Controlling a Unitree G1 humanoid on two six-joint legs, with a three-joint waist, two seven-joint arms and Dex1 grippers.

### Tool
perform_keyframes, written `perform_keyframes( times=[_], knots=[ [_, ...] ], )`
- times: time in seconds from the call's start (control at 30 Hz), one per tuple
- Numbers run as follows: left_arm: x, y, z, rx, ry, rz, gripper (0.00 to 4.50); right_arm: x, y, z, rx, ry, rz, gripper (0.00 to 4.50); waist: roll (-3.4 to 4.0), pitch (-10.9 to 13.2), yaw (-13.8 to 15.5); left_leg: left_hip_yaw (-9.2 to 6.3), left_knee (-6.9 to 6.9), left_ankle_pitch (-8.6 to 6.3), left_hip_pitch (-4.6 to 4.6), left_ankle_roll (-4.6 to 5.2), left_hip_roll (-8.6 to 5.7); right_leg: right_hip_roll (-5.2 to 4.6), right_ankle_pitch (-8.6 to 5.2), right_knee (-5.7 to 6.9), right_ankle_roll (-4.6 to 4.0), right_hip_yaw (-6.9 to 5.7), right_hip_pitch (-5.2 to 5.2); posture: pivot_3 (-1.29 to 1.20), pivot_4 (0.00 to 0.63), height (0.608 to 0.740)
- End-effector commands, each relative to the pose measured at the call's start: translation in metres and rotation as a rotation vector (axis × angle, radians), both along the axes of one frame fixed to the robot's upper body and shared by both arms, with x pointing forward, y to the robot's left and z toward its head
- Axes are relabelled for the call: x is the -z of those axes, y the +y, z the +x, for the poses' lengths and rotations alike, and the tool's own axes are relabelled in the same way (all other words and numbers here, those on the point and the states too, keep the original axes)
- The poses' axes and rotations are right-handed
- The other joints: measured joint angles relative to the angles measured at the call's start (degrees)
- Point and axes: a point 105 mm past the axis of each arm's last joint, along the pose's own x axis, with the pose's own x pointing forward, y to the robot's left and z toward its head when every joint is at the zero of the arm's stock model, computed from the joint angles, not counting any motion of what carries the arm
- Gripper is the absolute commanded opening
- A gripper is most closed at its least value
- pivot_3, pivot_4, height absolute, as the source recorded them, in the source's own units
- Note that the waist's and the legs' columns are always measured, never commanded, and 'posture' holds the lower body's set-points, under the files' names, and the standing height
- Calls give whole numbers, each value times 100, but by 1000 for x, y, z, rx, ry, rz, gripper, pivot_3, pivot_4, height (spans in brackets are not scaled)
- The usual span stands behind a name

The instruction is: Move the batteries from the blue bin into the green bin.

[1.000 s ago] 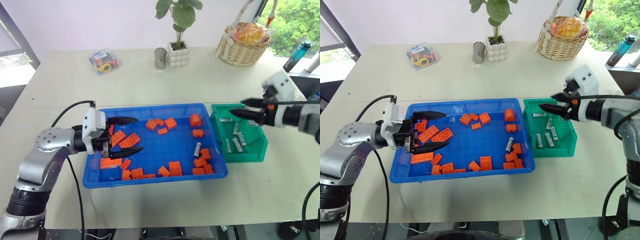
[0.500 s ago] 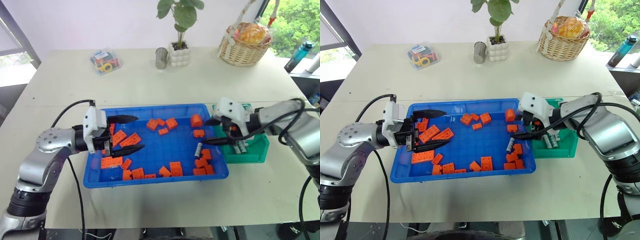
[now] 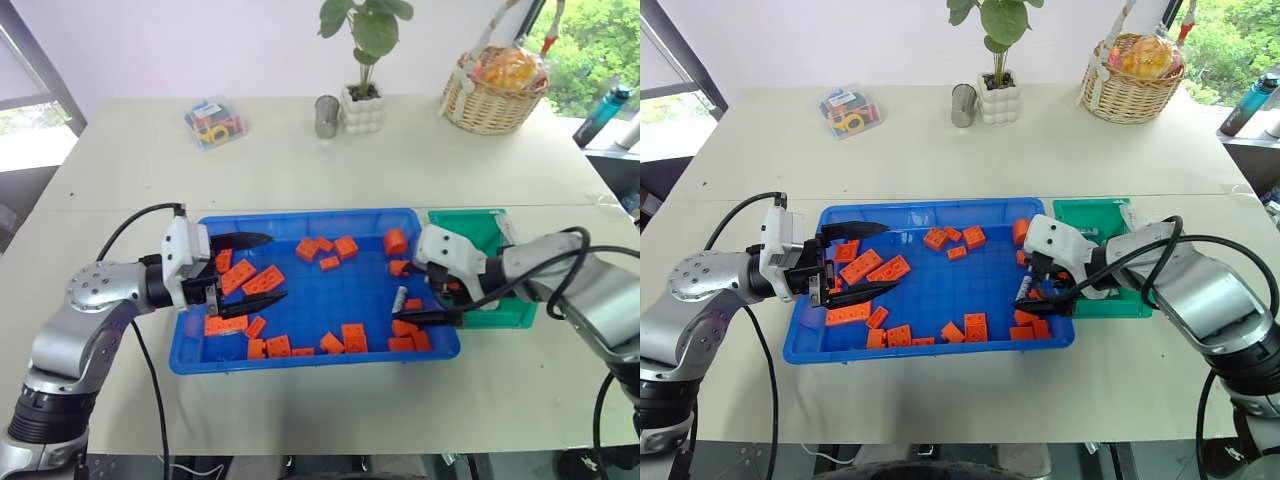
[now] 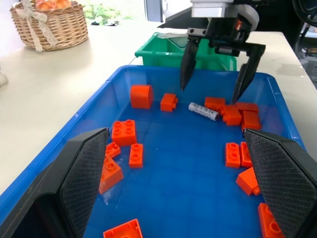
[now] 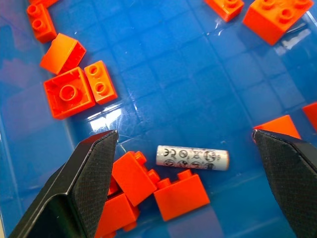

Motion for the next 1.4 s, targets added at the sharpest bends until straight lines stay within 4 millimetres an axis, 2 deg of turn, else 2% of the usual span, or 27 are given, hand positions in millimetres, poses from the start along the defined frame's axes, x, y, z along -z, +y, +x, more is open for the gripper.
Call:
perform_keyframes(
  times=[0.03, 0.27, 0.4, 0.6, 0.93, 1.2, 1.4],
  knots=[
    [-11, -3, -1, 23, -42, -4, 4500, 0, 0, 1, 28, -21, -15, 4491, -1, 0, 4, 0, 0, 0, 0, 0, 0, 0, 0, 0, 0, 0, 1, 0, 150, 737],
    [-14, -5, 3, 35, -46, -3, 4500, 6, 1, 4, 67, -42, -67, 4491, -3, -2, 54, 0, 1, 0, 0, 0, -1, 0, 0, 0, 0, 0, 1, 0, 150, 737],
    [-15, -4, 4, 38, -50, -2, 4500, 7, 5, -2, 55, -36, -98, 4491, -4, -2, 86, 0, 2, 0, 1, 0, -1, 0, 0, 0, 0, 0, 0, 0, 150, 737],
    [-16, -4, 6, 40, -53, 1, 4500, -3, 8, 8, 31, -122, -136, 4491, -5, -3, 78, 0, 2, 0, 1, 0, -1, 0, 0, 0, 0, 0, -1, 0, 150, 737],
    [-16, -6, 9, 43, -62, -2, 4500, -6, -4, 4, -20, -148, -380, 4491, -5, -3, 88, 0, 0, 0, -1, 0, -1, -1, 0, 0, 0, 0, -6, 0, 150, 737],
    [-17, -4, 11, 45, -65, 5, 4500, 3, -3, 0, 12, -76, -379, 4491, -5, -3, 106, 0, 0, 0, -1, 0, -3, -3, 0, 0, 0, 0, -5, 0, 150, 737],
    [-18, -2, 13, 47, -64, 7, 4500, -4, 6, 5, -54, -146, -361, 4491, -5, -3, 88, 0, 0, 0, -1, 0, -3, -3, 0, 0, 0, -1, -6, 0, 150, 737]
  ],
)
